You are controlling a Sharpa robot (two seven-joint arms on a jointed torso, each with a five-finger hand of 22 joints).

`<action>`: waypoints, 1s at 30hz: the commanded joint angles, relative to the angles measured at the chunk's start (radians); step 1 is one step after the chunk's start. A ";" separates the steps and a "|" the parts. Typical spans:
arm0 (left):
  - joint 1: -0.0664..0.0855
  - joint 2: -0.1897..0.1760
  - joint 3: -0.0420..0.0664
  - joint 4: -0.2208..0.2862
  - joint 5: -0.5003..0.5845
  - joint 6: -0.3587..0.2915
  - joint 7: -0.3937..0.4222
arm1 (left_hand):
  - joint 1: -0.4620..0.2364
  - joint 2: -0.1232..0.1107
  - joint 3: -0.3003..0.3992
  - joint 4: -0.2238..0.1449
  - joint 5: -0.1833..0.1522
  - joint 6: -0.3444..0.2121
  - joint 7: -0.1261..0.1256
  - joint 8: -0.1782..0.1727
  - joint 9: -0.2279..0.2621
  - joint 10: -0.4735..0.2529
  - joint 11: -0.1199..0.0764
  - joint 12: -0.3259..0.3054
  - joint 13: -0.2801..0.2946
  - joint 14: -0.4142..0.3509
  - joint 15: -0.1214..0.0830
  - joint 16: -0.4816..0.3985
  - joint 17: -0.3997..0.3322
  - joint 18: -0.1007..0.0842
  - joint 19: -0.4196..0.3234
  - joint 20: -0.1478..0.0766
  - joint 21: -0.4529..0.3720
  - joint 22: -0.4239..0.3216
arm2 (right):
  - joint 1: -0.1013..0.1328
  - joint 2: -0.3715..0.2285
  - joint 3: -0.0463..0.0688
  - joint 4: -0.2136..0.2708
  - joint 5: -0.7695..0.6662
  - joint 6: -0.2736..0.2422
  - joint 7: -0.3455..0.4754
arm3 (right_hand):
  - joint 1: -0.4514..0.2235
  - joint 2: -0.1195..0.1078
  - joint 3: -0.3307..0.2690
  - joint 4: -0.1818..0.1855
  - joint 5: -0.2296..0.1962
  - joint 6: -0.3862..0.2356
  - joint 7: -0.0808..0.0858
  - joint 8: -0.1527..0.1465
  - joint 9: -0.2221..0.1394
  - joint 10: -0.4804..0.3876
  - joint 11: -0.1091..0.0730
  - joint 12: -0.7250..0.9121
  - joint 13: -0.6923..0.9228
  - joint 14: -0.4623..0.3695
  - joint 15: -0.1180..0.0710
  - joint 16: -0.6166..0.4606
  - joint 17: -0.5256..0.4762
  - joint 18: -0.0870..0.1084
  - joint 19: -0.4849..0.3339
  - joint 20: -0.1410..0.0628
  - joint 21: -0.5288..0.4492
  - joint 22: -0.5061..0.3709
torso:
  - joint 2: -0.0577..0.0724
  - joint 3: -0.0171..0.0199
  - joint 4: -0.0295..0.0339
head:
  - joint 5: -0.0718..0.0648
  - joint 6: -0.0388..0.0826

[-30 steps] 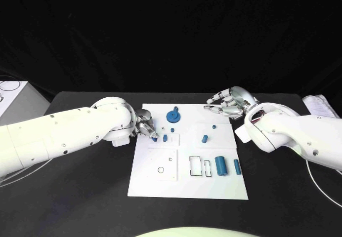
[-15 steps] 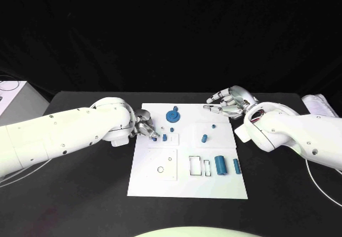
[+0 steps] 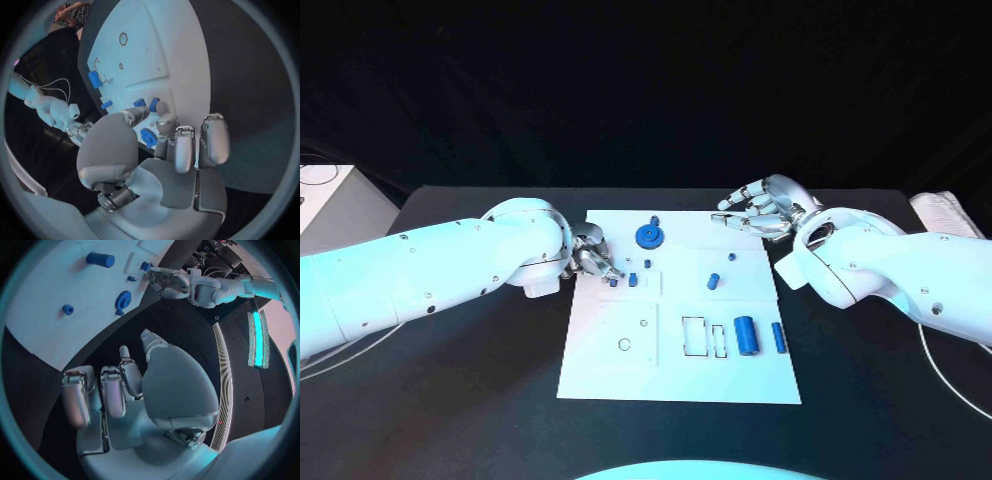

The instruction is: Assemble the parts on the task board

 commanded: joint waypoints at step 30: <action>-0.008 -0.037 0.024 0.043 0.152 -0.291 0.111 | 0.003 0.051 -0.193 0.011 0.012 -0.112 0.056 -0.044 -0.008 -0.234 0.049 -0.172 -0.267 -0.001 0.039 -0.120 0.065 0.034 -0.190 0.034 -0.157 -0.222 | -0.004 0.003 0.000 -0.004 -0.006 0.006 0.012 | -0.011 0.001 -0.006 0.003 0.000 -0.009 -0.001 0.007 -0.001 -0.007 -0.002 -0.004 0.049 0.089 0.004 -0.004 0.206 -0.013 0.100 0.001 -0.004 0.259 | -0.001 -0.0003 0.0000 | -0.012 0.015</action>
